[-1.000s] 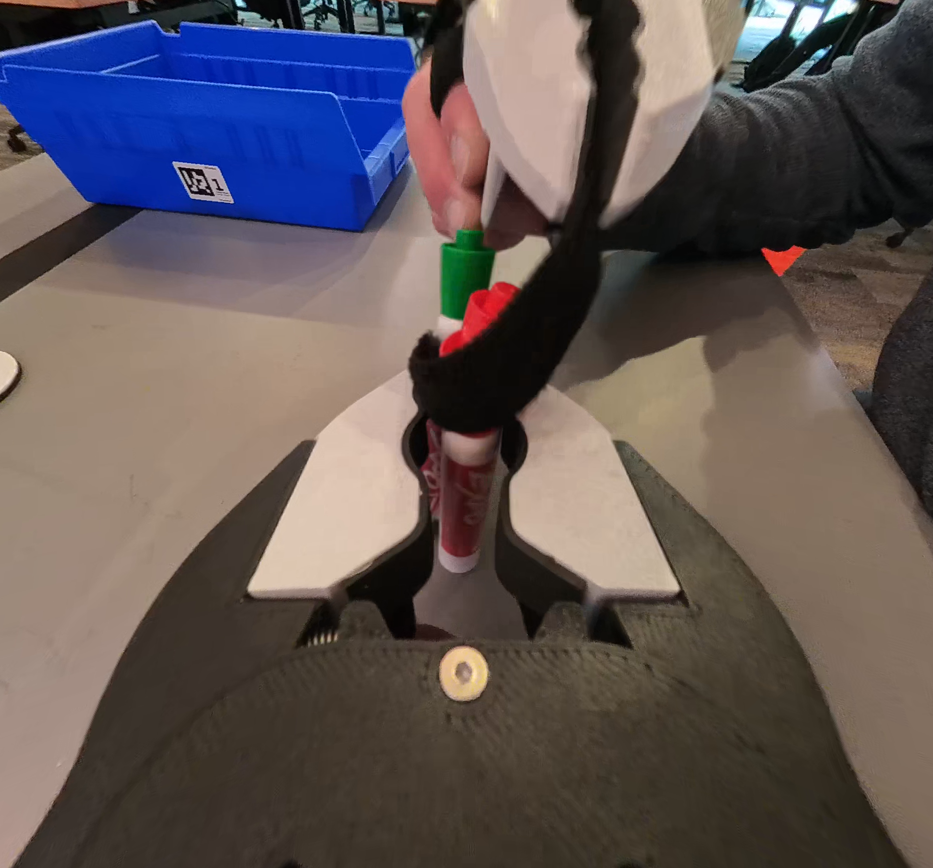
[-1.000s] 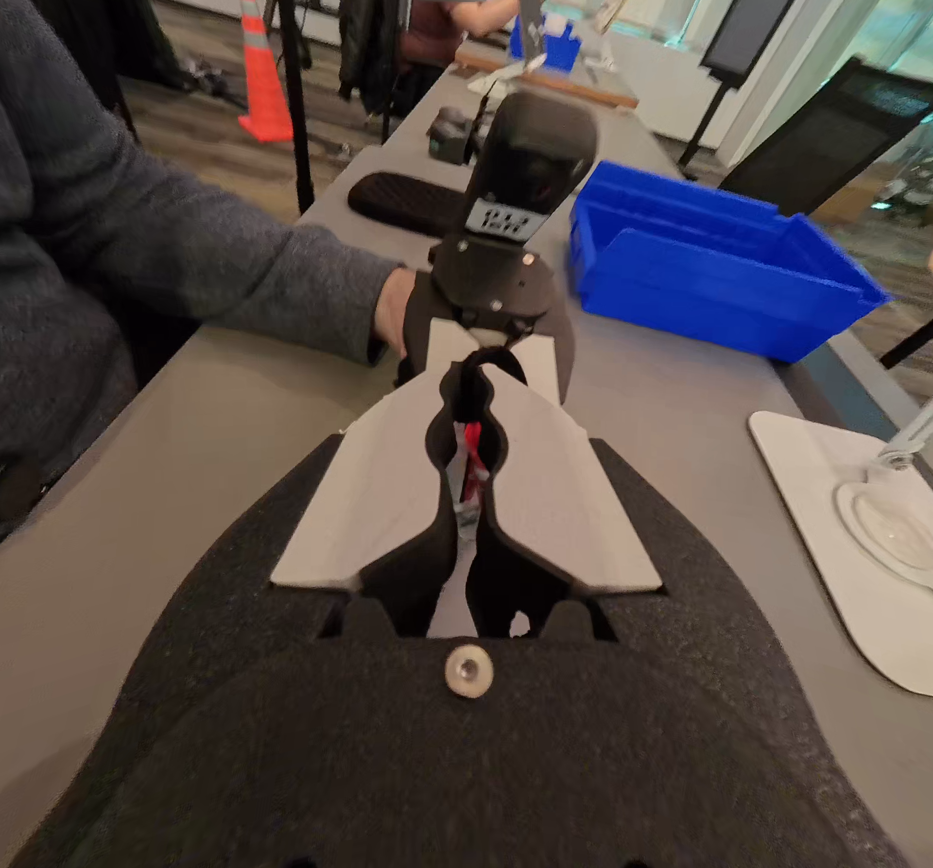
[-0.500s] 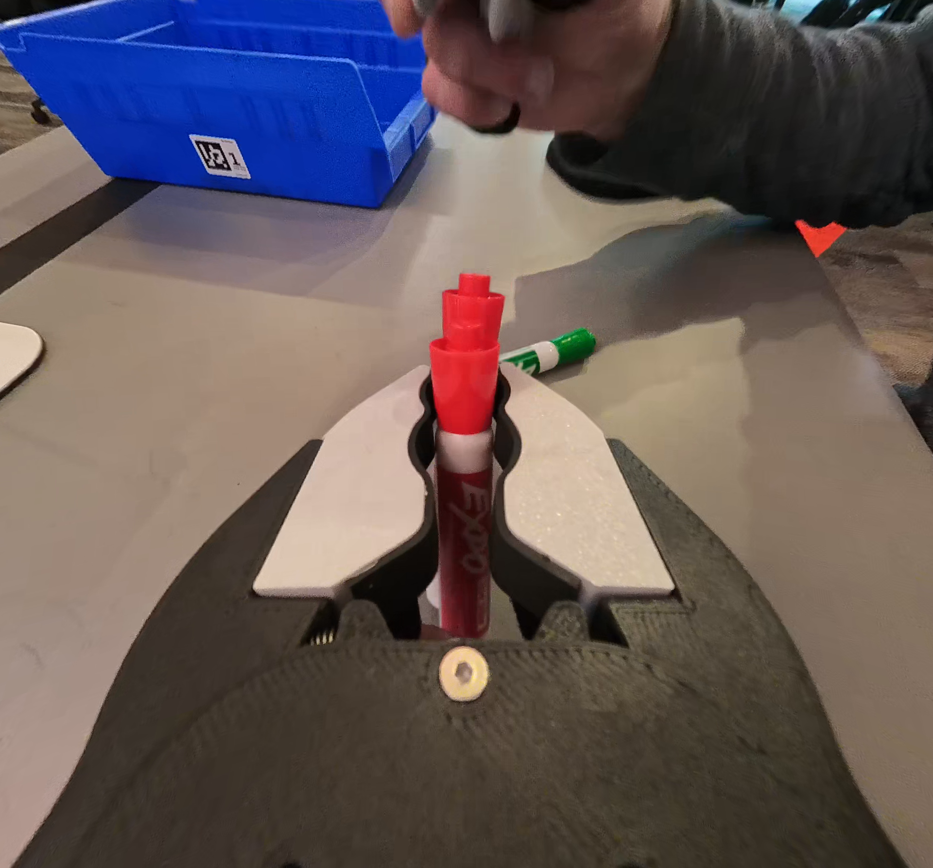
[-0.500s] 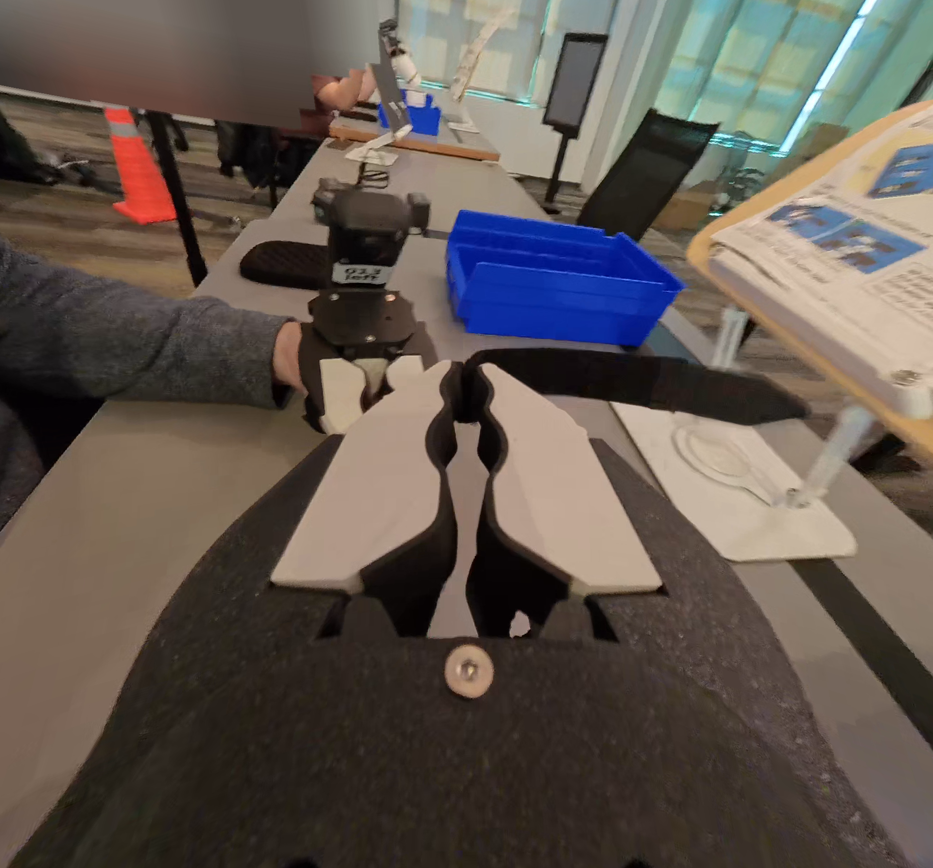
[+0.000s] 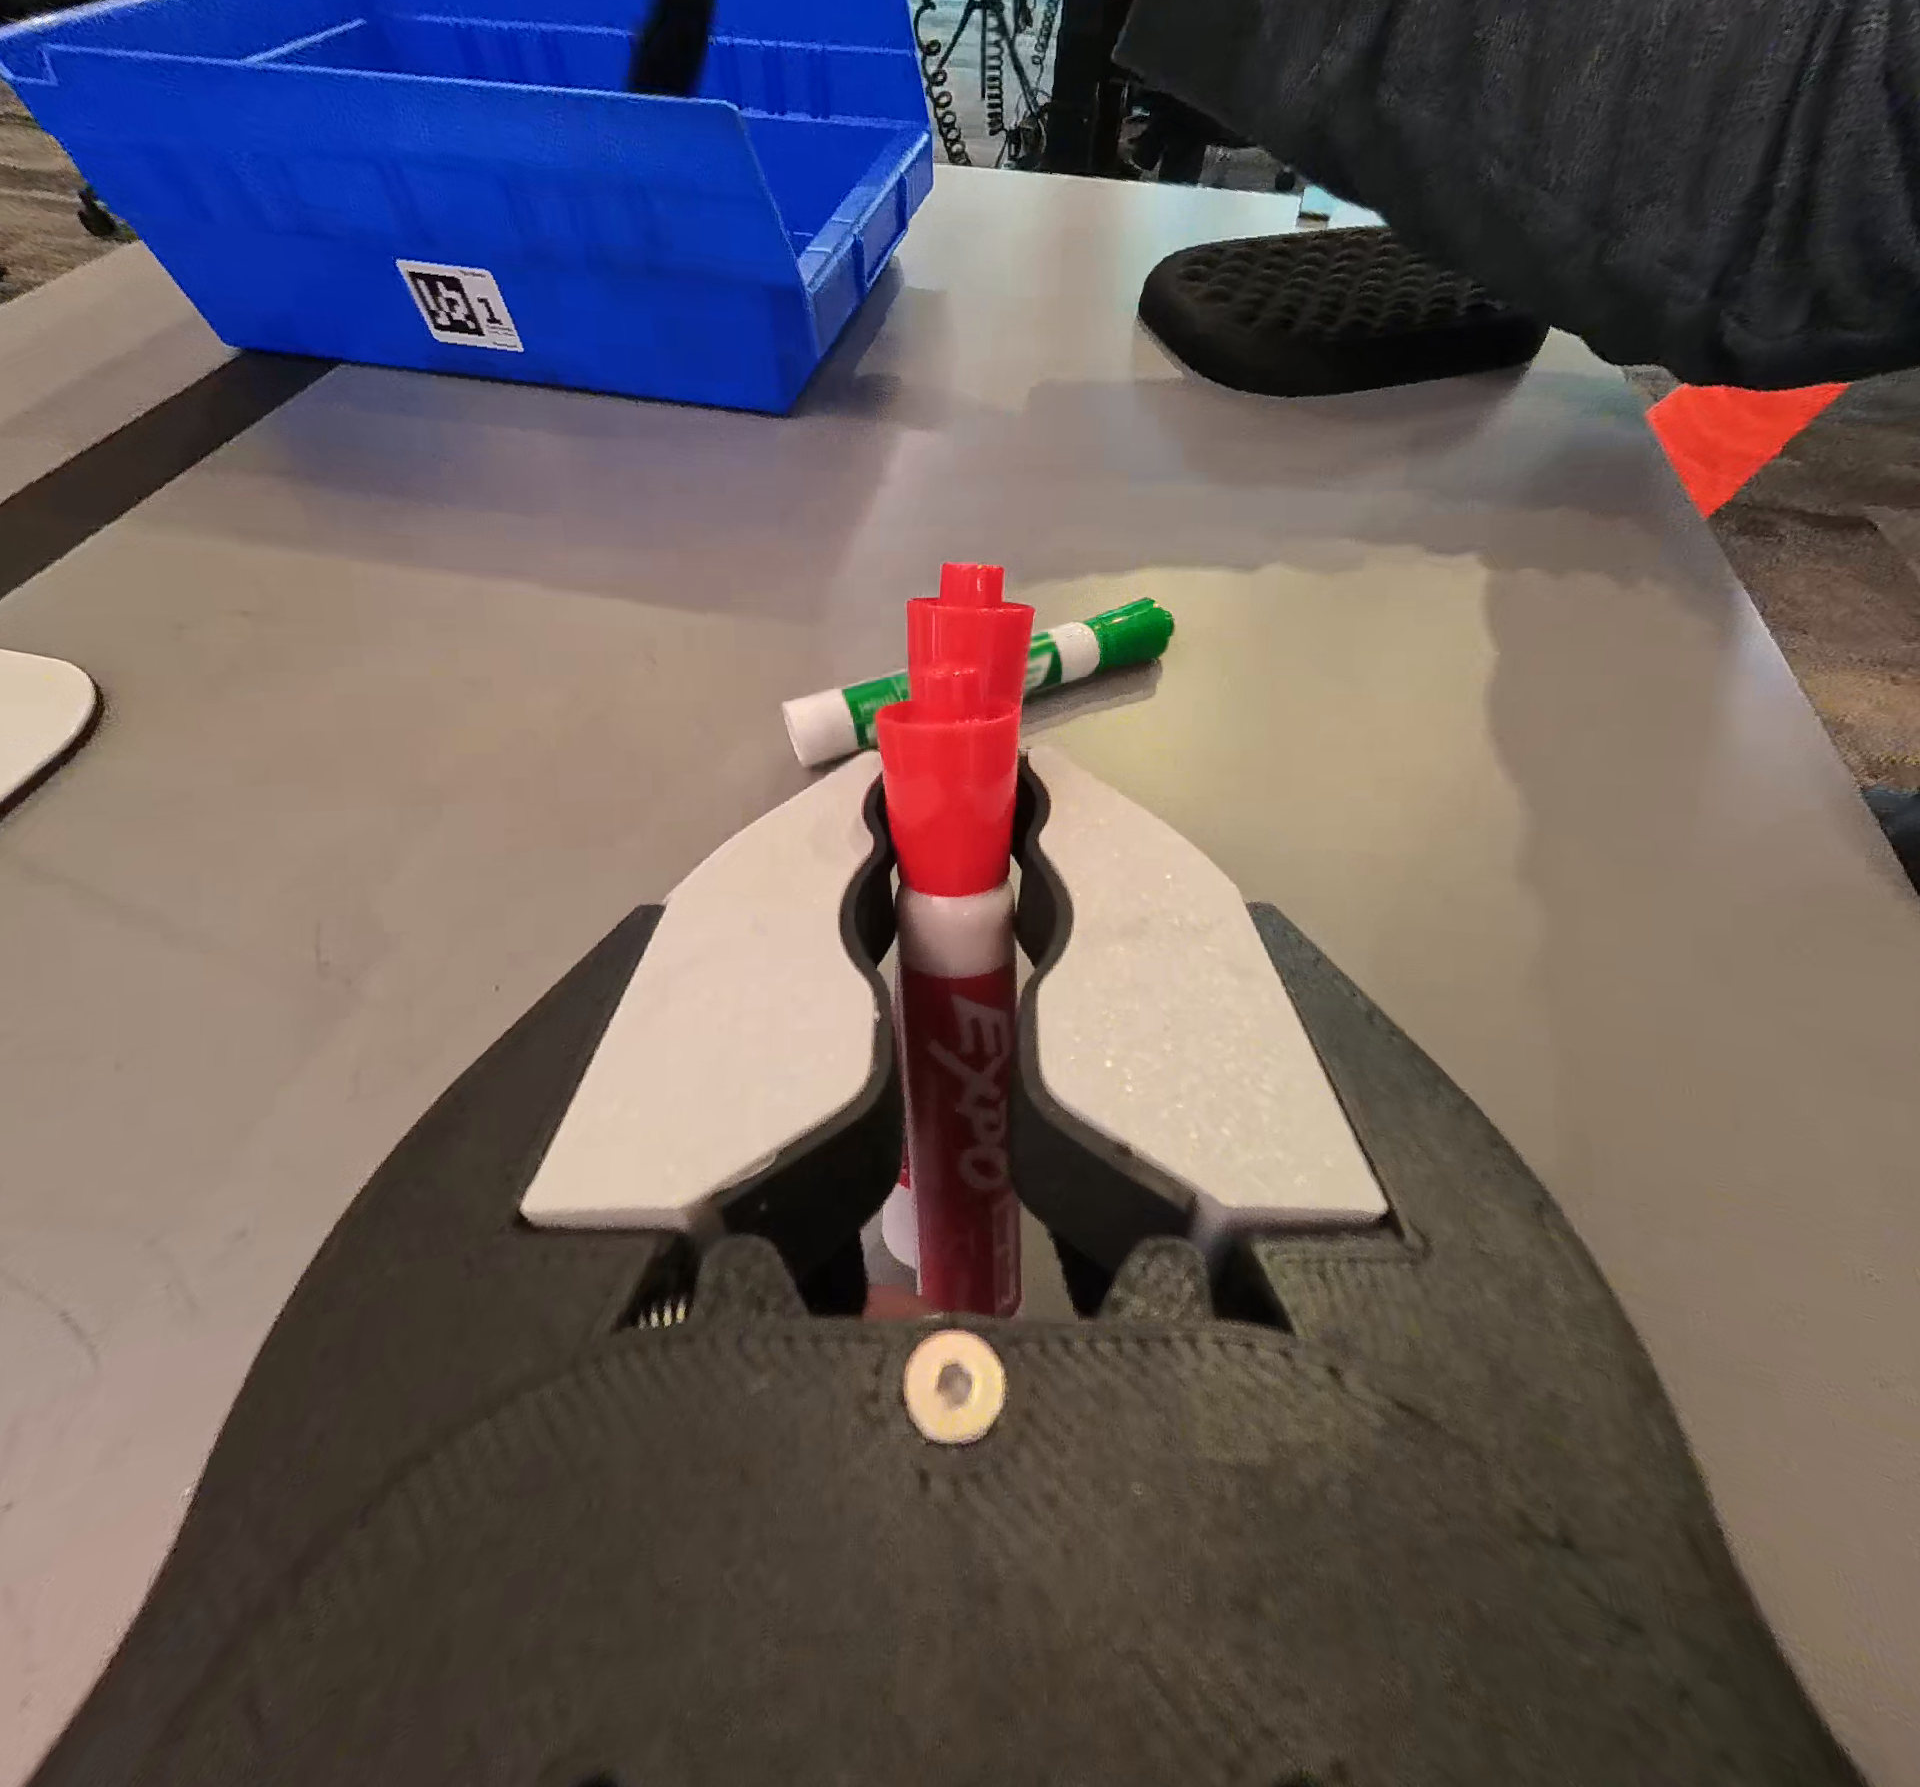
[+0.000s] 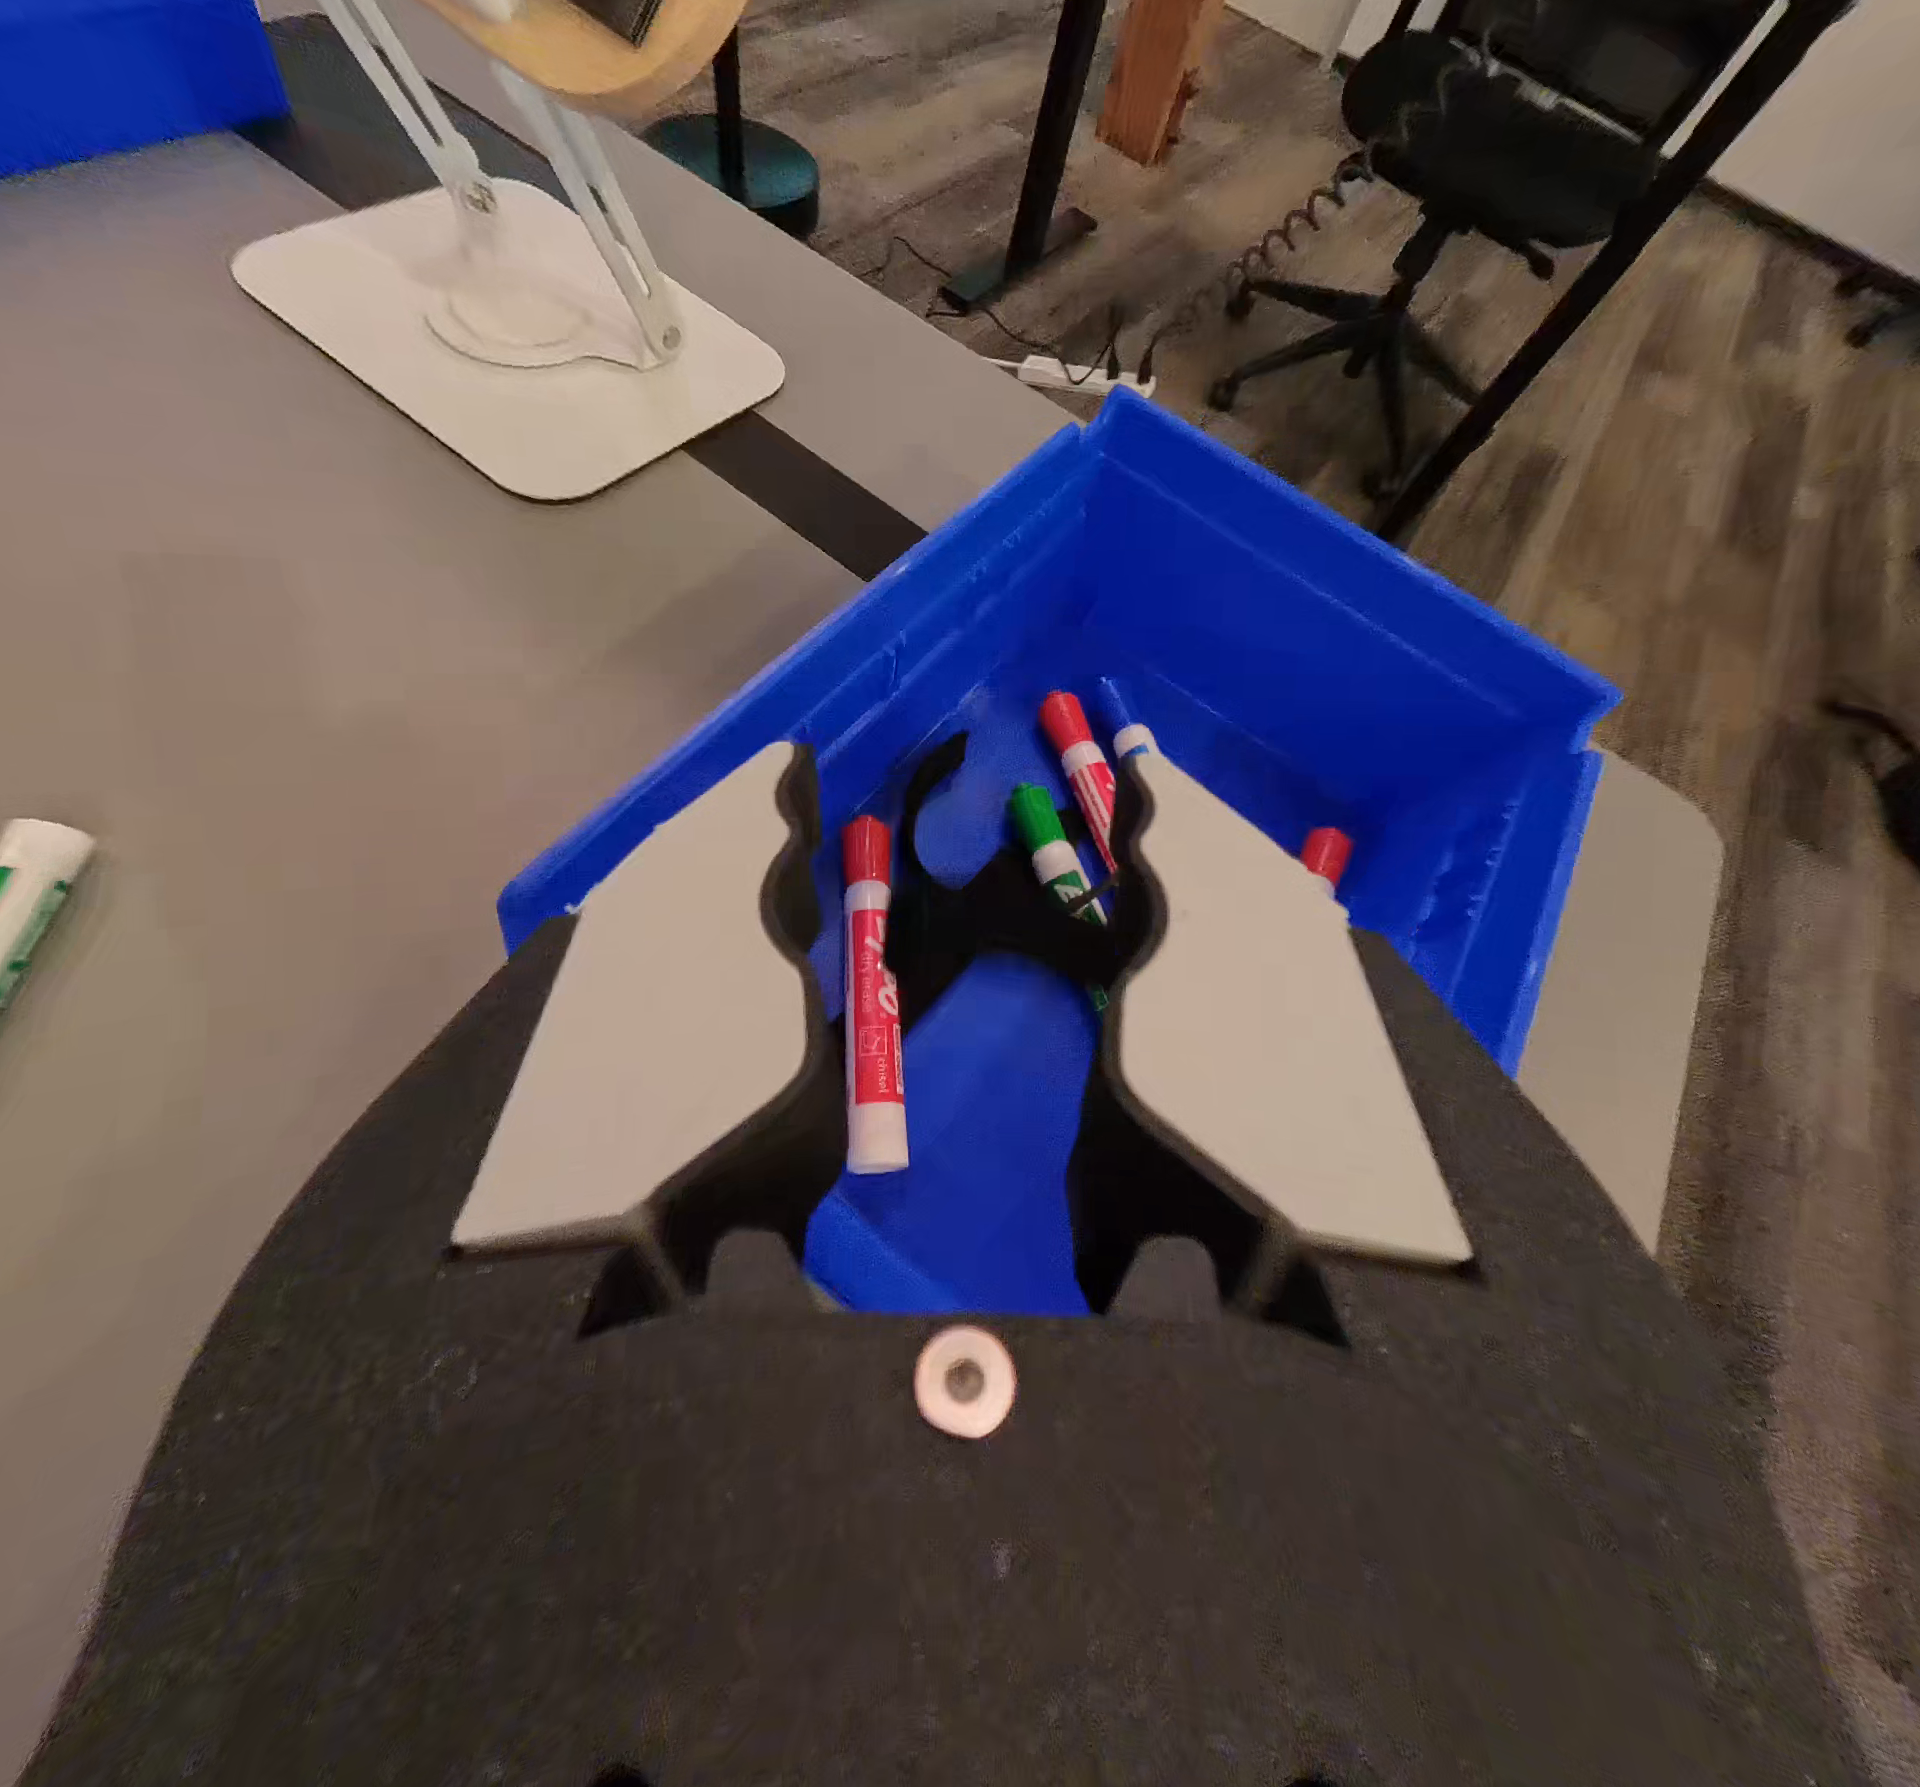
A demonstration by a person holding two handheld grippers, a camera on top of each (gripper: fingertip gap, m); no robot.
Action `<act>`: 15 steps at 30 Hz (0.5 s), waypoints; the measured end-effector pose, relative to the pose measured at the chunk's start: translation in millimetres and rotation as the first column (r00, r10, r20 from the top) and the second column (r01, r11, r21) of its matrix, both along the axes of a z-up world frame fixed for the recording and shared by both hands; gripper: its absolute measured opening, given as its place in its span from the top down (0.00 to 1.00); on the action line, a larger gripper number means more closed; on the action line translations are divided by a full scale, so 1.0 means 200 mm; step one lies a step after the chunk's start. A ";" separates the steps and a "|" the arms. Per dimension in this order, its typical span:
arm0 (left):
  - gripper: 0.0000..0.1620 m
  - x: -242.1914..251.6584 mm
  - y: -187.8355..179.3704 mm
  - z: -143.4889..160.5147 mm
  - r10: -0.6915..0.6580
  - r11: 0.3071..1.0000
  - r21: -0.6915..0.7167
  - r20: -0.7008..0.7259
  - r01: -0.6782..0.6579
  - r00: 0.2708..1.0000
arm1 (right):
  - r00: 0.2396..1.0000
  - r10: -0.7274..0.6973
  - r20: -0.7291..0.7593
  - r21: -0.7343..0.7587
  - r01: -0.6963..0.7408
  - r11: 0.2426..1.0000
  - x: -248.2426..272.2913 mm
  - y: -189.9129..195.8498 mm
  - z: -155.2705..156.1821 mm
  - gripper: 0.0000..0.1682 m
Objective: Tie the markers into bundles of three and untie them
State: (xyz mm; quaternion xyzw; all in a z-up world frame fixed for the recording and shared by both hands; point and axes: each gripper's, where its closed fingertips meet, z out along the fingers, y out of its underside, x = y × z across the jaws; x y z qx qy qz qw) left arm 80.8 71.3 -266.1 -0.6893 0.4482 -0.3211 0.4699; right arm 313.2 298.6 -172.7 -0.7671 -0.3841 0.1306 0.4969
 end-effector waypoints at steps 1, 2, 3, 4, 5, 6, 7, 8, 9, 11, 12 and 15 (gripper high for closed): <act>0.89 0.00 0.00 0.00 0.000 1.000 -0.002 0.001 0.000 1.000 | 1.000 -0.018 0.000 -0.009 0.018 1.000 0.02 0.00 0.00 0.69; 0.89 0.00 0.00 0.00 0.000 1.000 -0.002 0.001 0.000 1.000 | 0.999 -0.035 0.002 -0.004 0.035 0.999 0.03 0.00 0.01 0.68; 0.89 0.00 0.00 0.00 0.002 1.000 -0.003 0.003 -0.002 1.000 | 1.000 -0.020 -0.004 0.019 0.020 1.000 0.01 -0.04 0.05 0.66; 0.89 0.00 0.00 0.00 0.002 1.000 -0.004 0.006 -0.002 1.000 | 1.000 0.009 0.000 0.048 -0.009 0.999 -0.03 -0.09 0.07 0.67; 0.89 0.00 0.00 0.00 0.002 1.000 -0.006 0.010 -0.002 1.000 | 0.999 0.034 0.026 0.060 -0.036 0.998 -0.07 -0.15 0.08 0.69; 0.89 0.00 0.00 0.01 0.002 1.000 -0.007 0.012 -0.002 1.000 | 0.995 0.083 0.062 0.045 -0.086 0.995 -0.12 -0.23 0.06 0.74; 0.89 0.00 0.00 0.01 0.003 1.000 -0.008 0.013 -0.002 1.000 | 0.983 0.163 0.083 0.010 -0.164 0.986 -0.21 -0.34 0.03 0.77; 0.89 0.00 0.00 0.01 0.003 1.000 -0.009 0.013 -0.003 1.000 | 0.966 0.241 0.096 -0.048 -0.238 0.970 -0.31 -0.46 -0.03 0.78; 0.89 0.00 0.00 0.00 0.002 1.000 -0.010 0.012 -0.002 1.000 | 0.945 0.299 0.134 -0.134 -0.282 0.950 -0.39 -0.57 -0.13 0.78; 0.89 0.00 0.00 0.00 0.001 1.000 -0.009 0.008 -0.001 1.000 | 0.911 0.357 0.206 -0.278 -0.296 0.914 -0.51 -0.72 -0.36 0.74; 0.89 0.00 0.01 0.00 0.003 1.000 -0.009 0.008 -0.003 1.000 | 0.892 0.399 0.211 -0.337 -0.317 0.887 -0.56 -0.80 -0.47 0.73; 0.89 -0.01 0.01 0.01 0.005 1.000 -0.008 0.017 -0.005 1.000 | 0.851 0.450 0.271 -0.447 -0.303 0.842 -0.66 -0.93 -0.75 0.70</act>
